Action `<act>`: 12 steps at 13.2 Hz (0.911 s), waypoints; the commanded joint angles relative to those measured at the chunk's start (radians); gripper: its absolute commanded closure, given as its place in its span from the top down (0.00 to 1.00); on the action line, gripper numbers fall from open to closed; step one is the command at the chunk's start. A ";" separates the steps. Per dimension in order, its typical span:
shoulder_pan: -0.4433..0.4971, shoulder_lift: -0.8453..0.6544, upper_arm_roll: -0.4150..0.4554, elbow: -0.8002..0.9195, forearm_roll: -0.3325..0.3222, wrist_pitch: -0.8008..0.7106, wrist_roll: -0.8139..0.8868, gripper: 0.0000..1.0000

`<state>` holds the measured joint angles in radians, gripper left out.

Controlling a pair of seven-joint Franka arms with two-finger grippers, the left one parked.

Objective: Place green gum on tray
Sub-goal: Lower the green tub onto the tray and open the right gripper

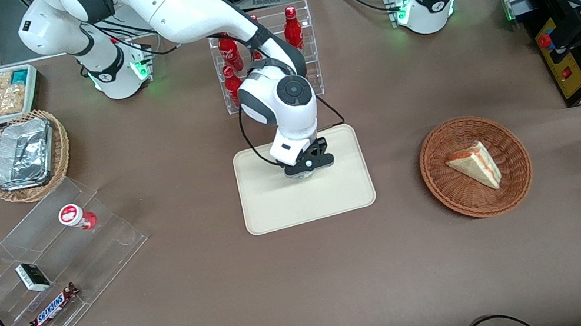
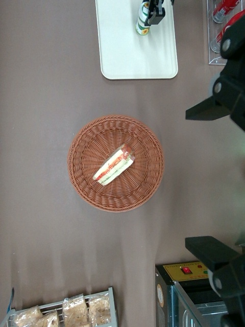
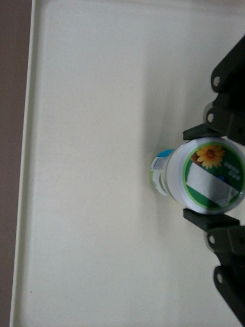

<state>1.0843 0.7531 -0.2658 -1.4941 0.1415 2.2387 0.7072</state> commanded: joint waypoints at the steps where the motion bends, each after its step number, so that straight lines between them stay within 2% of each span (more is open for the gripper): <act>1: -0.010 0.019 -0.001 0.025 0.030 0.007 0.003 1.00; 5: -0.014 -0.050 0.000 -0.024 0.050 -0.017 -0.003 1.00; 9: -0.033 -0.304 -0.001 -0.208 0.050 -0.060 -0.053 1.00; 12: -0.104 -0.478 -0.001 -0.242 0.050 -0.221 -0.135 1.00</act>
<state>1.0214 0.4206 -0.2754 -1.6494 0.1655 2.0884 0.6372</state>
